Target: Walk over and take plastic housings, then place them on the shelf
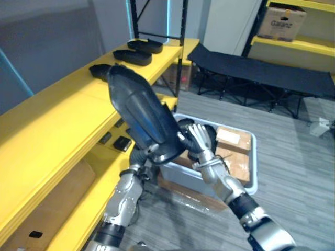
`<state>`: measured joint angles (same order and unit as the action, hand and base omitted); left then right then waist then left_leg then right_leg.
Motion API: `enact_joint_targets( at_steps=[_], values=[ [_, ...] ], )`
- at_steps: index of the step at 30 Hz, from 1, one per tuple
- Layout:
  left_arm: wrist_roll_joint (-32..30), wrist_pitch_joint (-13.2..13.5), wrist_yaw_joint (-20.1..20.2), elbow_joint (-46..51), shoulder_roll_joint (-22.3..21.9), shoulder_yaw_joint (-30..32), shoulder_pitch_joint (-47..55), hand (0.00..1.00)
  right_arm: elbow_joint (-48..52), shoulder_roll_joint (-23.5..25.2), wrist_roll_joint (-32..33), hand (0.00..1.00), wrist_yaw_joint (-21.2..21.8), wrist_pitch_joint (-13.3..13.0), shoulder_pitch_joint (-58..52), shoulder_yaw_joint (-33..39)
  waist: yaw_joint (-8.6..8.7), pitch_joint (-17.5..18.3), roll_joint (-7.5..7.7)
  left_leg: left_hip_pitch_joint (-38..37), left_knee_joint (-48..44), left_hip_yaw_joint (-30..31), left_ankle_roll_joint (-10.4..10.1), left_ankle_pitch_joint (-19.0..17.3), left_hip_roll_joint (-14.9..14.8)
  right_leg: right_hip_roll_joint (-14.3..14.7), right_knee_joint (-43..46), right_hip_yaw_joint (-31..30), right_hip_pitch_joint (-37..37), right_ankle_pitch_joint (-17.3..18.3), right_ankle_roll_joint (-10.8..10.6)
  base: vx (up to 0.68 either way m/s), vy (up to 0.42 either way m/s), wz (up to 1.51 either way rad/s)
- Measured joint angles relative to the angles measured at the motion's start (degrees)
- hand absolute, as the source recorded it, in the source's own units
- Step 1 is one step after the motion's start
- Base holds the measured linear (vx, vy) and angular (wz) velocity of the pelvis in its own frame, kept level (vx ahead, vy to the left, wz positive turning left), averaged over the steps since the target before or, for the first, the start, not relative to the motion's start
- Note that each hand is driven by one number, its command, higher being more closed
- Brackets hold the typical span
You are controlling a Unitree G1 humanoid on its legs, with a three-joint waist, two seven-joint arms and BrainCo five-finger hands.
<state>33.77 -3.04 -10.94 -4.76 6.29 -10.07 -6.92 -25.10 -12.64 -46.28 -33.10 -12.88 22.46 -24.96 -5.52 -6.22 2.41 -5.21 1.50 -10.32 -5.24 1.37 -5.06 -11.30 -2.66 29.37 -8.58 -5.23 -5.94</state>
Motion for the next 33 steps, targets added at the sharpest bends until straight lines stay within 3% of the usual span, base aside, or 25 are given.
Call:
enact_joint_targets(
  at_steps=[3,4,10,17,27,33],
  values=[
    [-0.1,3.0,-0.5,-1.3,0.0,0.5,0.1,0.0,0.4,0.0,0.0,1.0,0.7,-0.7,-1.2,0.0,-0.14,0.0,0.0,-0.8,0.1,-1.3,-0.3,-0.2,-0.4,0.4,-0.2,-1.3,0.1,0.0,0.1,0.01,0.008,-0.19],
    [-0.1,4.3,-1.1,-1.6,-0.2,0.7,0.1,1.0,1.5,-0.2,0.0,1.0,0.7,-0.8,-2.1,0.0,0.08,0.0,0.02,-0.7,0.1,-1.3,-0.3,-0.3,-0.5,0.5,-0.2,-1.3,0.1,0.1,0.1,0.0,0.009,-0.12],
    [0.1,8.4,-1.9,-2.2,-0.8,2.5,0.0,1.0,2.4,-1.4,0.1,1.0,0.7,-2.2,-5.1,-0.2,0.36,0.0,0.03,-0.7,0.3,-1.6,-0.3,-0.3,-0.5,0.5,-0.2,-1.6,0.4,0.0,0.1,0.0,0.004,-0.02],
    [1.9,8.3,-0.5,-5.0,-1.1,3.0,0.0,1.0,2.4,-1.4,-0.1,1.0,0.6,-2.4,-6.4,-0.8,0.3,-0.1,0.24,-0.7,0.3,-1.6,-0.3,-0.3,-0.5,0.5,-0.2,-1.7,0.4,0.0,0.1,0.0,0.0,0.0],
    [6.6,5.7,9.6,-8.2,1.0,2.5,0.5,1.0,4.6,-1.8,-0.1,1.0,-0.5,-2.3,-7.8,-1.2,0.33,-0.2,0.23,-0.9,0.2,-2.4,-0.3,-0.4,-0.5,0.5,-0.2,-2.6,0.7,0.0,0.1,0.0,0.01,-0.03],
    [11.4,8.6,13.2,-8.4,3.3,0.2,2.4,1.0,6.8,-3.1,-0.1,1.0,-1.8,-2.3,-7.8,-2.9,0.8,-0.4,-0.14,-0.9,0.0,-2.5,-0.3,-0.6,-0.6,0.5,-0.2,-2.7,0.7,0.0,0.1,0.0,0.0,0.0]
  ],
)
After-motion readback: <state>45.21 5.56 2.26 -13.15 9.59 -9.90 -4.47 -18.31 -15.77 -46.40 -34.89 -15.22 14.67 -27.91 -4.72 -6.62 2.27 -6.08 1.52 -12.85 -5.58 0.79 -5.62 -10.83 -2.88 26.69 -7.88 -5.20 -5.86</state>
